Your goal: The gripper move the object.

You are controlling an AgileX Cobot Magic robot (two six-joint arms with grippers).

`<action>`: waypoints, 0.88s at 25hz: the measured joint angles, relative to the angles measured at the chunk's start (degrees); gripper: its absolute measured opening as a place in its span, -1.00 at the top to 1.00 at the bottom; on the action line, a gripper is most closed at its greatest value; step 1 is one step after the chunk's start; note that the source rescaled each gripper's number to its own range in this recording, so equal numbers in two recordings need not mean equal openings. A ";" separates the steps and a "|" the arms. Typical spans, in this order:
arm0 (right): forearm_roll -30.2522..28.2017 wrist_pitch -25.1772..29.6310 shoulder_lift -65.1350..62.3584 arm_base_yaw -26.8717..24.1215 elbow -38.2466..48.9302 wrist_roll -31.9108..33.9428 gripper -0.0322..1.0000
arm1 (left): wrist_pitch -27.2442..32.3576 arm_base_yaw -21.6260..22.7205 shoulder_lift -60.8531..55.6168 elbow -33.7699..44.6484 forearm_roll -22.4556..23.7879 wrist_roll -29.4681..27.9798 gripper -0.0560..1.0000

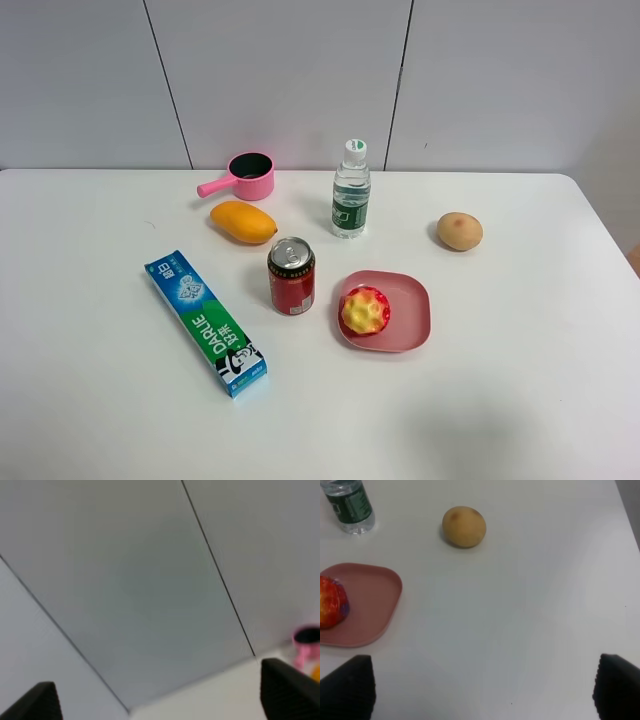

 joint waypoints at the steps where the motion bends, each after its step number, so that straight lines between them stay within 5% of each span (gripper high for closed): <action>1: 0.00 0.00 0.00 0.00 0.00 0.00 -1.00 | 0.00 3.15 -1.51 3.83 -2.57 -0.74 -0.58; 4: 0.00 0.00 0.00 0.00 0.00 0.00 -1.00 | -0.06 11.36 -7.45 15.67 -7.59 -4.50 -0.58; 11: 0.00 0.00 0.00 0.00 0.00 0.00 -1.00 | -7.05 24.26 -23.22 40.93 -8.73 -15.26 -0.58; 22: 0.00 0.00 0.00 0.00 0.00 0.00 -1.00 | -8.44 26.70 -25.67 54.10 -11.98 -21.61 -0.57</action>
